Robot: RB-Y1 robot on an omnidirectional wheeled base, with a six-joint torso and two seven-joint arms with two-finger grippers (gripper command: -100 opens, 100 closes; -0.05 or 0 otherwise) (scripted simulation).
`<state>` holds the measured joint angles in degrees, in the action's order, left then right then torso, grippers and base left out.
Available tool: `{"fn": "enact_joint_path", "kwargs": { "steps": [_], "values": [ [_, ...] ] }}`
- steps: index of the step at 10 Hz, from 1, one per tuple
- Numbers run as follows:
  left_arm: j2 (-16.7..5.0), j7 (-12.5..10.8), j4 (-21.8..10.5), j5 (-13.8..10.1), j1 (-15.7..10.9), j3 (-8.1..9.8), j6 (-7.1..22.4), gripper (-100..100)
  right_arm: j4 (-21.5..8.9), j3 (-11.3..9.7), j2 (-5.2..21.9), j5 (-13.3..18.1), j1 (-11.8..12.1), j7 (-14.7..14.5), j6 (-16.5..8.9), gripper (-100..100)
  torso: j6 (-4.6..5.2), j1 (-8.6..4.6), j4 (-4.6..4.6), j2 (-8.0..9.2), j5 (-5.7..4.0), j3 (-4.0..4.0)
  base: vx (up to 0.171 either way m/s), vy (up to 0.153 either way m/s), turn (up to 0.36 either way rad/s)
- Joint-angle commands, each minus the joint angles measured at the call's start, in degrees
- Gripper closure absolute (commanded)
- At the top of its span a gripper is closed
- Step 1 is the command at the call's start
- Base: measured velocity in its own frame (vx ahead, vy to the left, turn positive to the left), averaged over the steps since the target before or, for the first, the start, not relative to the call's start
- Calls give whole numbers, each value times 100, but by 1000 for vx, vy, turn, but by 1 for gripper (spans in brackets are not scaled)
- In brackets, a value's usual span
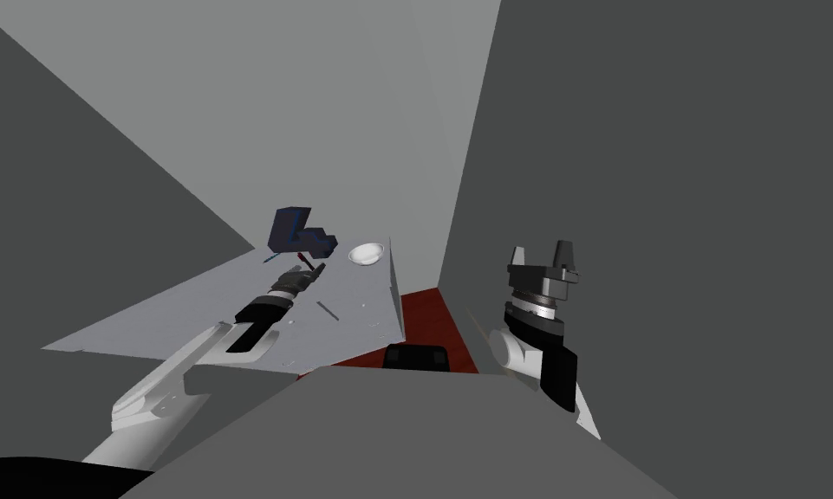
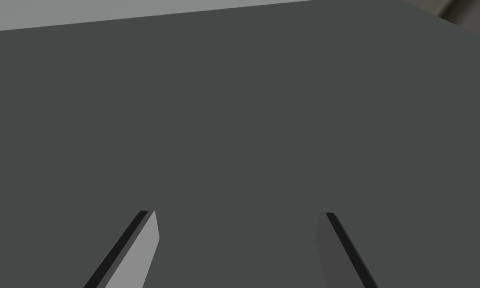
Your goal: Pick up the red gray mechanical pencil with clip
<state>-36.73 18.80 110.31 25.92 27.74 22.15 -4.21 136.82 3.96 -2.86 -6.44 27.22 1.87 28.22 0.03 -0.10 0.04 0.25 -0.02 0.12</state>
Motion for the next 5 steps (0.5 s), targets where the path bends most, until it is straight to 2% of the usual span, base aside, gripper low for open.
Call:
{"fn": "enact_joint_path", "kwargs": {
  "steps": [1,2,3,4,5],
  "values": [
    [-69,51,-286,-1,-286,2,-60,-100,0,0,0,0,0,0,0,0,0,0,0,0,0,0,-112,-4,-125],
    [-69,51,-474,-1,-311,2,-60,-100,0,1,0,0,1,0,0,0,-6,6,4,11,1,8,-65,0,14],
    [-69,51,-520,-1,-311,2,-60,-100,0,1,0,0,1,0,0,0,-9,9,3,6,3,5,-23,-6,33],
    [-193,144,-726,-2,-575,28,-186,-100,0,1,0,0,2,0,0,0,-8,8,0,-7,2,-2,-89,-1,-232],
    [-193,144,-889,-2,-739,28,-186,-100,0,0,0,0,0,0,0,0,0,9,2,5,1,4,-108,-16,-128]
  ]
}}
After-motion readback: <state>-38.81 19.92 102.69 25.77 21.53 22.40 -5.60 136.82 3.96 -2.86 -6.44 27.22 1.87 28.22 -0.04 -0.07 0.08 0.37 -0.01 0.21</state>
